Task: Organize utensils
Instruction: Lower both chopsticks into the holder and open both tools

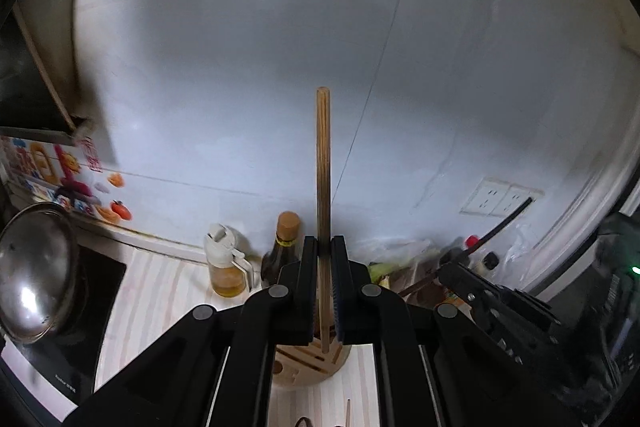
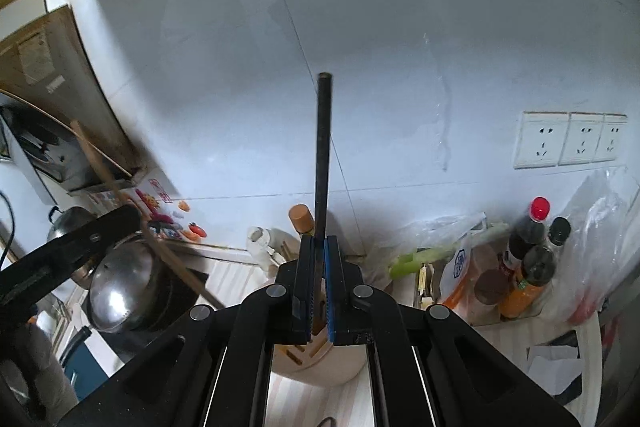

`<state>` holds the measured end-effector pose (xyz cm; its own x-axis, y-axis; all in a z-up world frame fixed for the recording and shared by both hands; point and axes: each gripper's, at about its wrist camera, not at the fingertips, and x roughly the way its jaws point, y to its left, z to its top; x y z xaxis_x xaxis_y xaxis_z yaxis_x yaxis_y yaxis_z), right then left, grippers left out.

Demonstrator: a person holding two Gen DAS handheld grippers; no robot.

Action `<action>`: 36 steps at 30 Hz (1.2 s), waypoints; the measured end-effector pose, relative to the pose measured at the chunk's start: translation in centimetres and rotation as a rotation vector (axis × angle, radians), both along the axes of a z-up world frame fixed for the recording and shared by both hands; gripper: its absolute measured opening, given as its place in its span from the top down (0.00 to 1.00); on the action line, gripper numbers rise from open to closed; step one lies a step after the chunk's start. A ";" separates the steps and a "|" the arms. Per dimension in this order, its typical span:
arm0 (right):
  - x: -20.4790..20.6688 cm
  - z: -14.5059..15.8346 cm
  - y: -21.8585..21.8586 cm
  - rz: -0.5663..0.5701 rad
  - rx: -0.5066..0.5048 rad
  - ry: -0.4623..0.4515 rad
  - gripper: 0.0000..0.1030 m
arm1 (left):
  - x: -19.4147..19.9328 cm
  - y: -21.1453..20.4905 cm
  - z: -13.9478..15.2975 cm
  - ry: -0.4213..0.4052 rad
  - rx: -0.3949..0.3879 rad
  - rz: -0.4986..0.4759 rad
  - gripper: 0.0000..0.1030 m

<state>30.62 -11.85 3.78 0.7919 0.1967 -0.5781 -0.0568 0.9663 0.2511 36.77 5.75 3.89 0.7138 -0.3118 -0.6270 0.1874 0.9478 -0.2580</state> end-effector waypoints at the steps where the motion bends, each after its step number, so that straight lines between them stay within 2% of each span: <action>1: 0.6 -0.4 0.1 -0.001 -0.004 0.010 0.96 | 0.5 -0.2 -0.6 0.012 0.003 -0.003 0.96; 4: 2.0 -1.8 0.2 -0.002 -0.014 0.044 0.95 | 2.9 -1.0 -3.2 0.078 -0.002 -0.019 0.96; 8: 3.3 -3.5 0.6 0.003 -0.027 0.079 0.96 | 4.6 -1.6 -4.7 0.109 -0.006 -0.020 0.96; 21: 4.2 -3.9 0.5 0.006 -0.040 0.099 0.95 | 6.8 -2.7 -4.1 0.095 -0.002 -0.032 0.96; 28: 4.4 -4.1 0.8 0.011 -0.052 0.119 0.95 | 6.9 -3.3 -5.7 0.147 0.026 -0.067 0.96; 32: 5.0 -4.9 0.8 0.048 -0.035 0.184 0.95 | 6.5 -3.0 -6.0 0.192 0.007 -0.078 0.94; 34: 5.0 -5.1 0.6 0.050 -0.025 0.202 0.93 | 5.9 -2.3 -5.4 0.197 -0.020 -0.065 0.89; 35: 5.0 -5.1 0.5 0.055 -0.017 0.203 0.86 | 5.7 -2.0 -5.1 0.189 -0.027 -0.059 0.85; 36: 4.8 -4.9 0.3 0.054 0.000 0.203 0.78 | 5.4 -1.6 -4.7 0.180 -0.020 -0.041 0.65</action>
